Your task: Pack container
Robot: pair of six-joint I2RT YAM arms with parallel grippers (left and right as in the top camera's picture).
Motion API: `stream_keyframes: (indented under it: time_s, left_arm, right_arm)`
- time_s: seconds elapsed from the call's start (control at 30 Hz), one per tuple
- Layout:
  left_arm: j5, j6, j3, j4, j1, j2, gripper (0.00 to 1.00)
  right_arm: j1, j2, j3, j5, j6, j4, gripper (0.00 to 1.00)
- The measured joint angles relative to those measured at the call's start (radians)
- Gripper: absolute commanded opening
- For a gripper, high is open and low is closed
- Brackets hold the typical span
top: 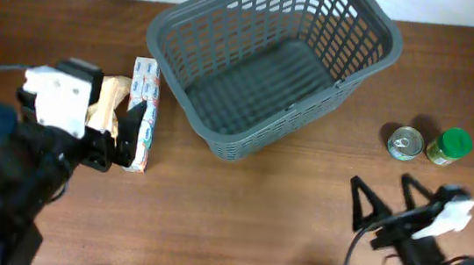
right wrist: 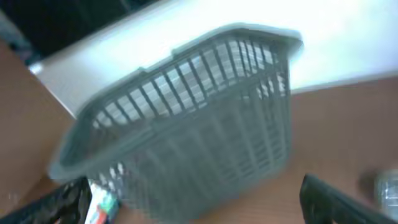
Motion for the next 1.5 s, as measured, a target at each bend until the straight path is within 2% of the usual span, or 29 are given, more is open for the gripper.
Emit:
stream_keyframes:
  time_s: [0.03, 0.1, 0.2, 0.33, 0.4, 0.53, 0.6, 0.67, 0.73, 0.77, 0.8, 0.83, 0.97, 1.07, 1.2, 1.5]
  left_arm:
    - [0.0, 0.003, 0.069, -0.06, 0.0, 0.074, 0.99]
    - [0.008, 0.003, 0.151, -0.207, 0.0, 0.165, 0.99]
    - [0.039, 0.01, 0.266, -0.32, 0.0, 0.294, 0.99]
    - [0.105, 0.021, 0.341, -0.411, 0.0, 0.428, 0.99]
    - [0.129, 0.025, 0.343, -0.416, 0.0, 0.445, 0.98]
    - [0.169, 0.031, 0.352, -0.423, 0.0, 0.443, 0.91]
    - [0.182, 0.033, 0.357, -0.435, 0.0, 0.439, 0.8]
    - [0.187, 0.037, 0.358, -0.456, 0.0, 0.434, 0.69]
    - [0.187, 0.04, 0.358, -0.475, 0.0, 0.427, 0.35]
    - [0.187, 0.037, 0.359, -0.484, 0.0, 0.425, 0.1]
    - [0.187, 0.037, 0.359, -0.494, 0.0, 0.422, 0.02]
    - [0.187, 0.037, 0.359, -0.504, -0.002, 0.419, 0.02]
    - [0.187, 0.025, 0.359, -0.516, -0.027, 0.415, 0.02]
    - [0.187, -0.007, 0.359, -0.516, -0.064, 0.415, 0.02]
    - [0.186, -0.061, 0.359, -0.515, -0.162, 0.415, 0.02]
    - [0.138, -0.149, 0.333, -0.463, -0.437, 0.411, 0.02]
  right_arm:
    - [0.0, 0.156, 0.203, -0.015, -0.07, -0.069, 0.99]
    - [0.0, 0.306, 0.411, -0.02, -0.143, -0.278, 0.99]
    - [0.0, 0.583, 0.776, -0.03, -0.223, -0.374, 0.99]
    - [0.0, 0.796, 1.041, -0.073, -0.267, -0.542, 0.97]
    - [0.0, 0.863, 1.091, -0.091, -0.279, -0.558, 0.82]
    - [0.0, 0.981, 1.167, -0.115, -0.253, -0.563, 0.67]
    - [0.0, 1.042, 1.217, -0.115, -0.22, -0.582, 0.5]
    - [0.0, 1.097, 1.3, -0.087, -0.188, -0.643, 0.39]
    - [0.0, 1.145, 1.39, -0.054, -0.174, -0.693, 0.28]
    - [0.0, 1.171, 1.44, -0.037, -0.176, -0.726, 0.18]
    - [0.0, 1.192, 1.484, -0.025, -0.174, -0.751, 0.11]
    - [0.0, 1.222, 1.544, -0.008, -0.182, -0.783, 0.04]
    - [0.0, 1.291, 1.66, 0.013, -0.181, -0.831, 0.04]
    - [0.0, 1.323, 1.675, 0.017, -0.186, -0.835, 0.04]
    - [0.023, 1.378, 1.677, 0.024, -0.211, -0.838, 0.04]
    - [0.179, 1.473, 1.677, 0.092, -0.275, -0.838, 0.04]
